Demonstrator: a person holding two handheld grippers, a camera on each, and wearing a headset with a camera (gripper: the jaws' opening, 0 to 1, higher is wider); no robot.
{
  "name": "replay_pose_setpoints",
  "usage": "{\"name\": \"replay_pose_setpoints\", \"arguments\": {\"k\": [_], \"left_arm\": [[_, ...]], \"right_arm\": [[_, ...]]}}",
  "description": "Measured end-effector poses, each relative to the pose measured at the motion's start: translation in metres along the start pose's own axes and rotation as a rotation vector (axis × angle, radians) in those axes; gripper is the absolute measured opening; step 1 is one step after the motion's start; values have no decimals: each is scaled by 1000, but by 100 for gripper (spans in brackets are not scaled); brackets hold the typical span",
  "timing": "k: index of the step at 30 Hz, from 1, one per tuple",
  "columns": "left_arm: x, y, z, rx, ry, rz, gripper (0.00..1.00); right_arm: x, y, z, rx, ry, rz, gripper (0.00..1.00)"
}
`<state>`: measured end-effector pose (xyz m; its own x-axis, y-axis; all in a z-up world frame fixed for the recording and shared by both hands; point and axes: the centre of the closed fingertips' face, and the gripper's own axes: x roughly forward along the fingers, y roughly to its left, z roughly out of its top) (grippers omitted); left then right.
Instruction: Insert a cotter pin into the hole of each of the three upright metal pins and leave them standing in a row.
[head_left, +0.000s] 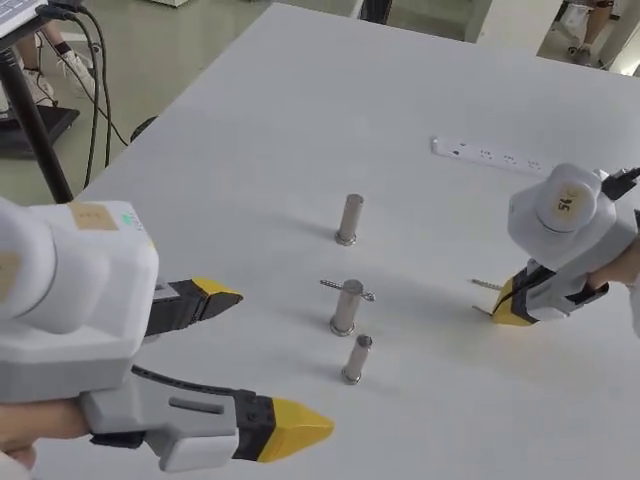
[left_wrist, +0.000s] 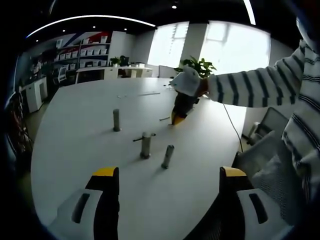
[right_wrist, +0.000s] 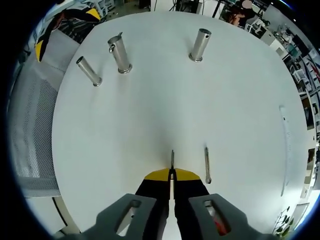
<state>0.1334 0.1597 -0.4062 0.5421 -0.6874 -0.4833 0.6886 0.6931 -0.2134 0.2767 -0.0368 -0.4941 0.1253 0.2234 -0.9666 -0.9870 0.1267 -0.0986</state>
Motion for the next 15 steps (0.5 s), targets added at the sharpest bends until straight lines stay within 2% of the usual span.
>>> {"name": "replay_pose_setpoints", "arguments": {"k": [8,12,13,15], "left_arm": [[1,0,-2,-1,4,-4,79],[3,-1,-2,12,22,-15,78],[4,-1,-2,17,26,-15,78],[4,0,0,18,21,-12,77]], "right_arm": [[-19,13,4,23,-93,-58,0],[-33,19,9,22,-148,-101,0],[-38,22,11,30,-175,-112,0],[-46,27,13,23,-201,-132,0]]}}
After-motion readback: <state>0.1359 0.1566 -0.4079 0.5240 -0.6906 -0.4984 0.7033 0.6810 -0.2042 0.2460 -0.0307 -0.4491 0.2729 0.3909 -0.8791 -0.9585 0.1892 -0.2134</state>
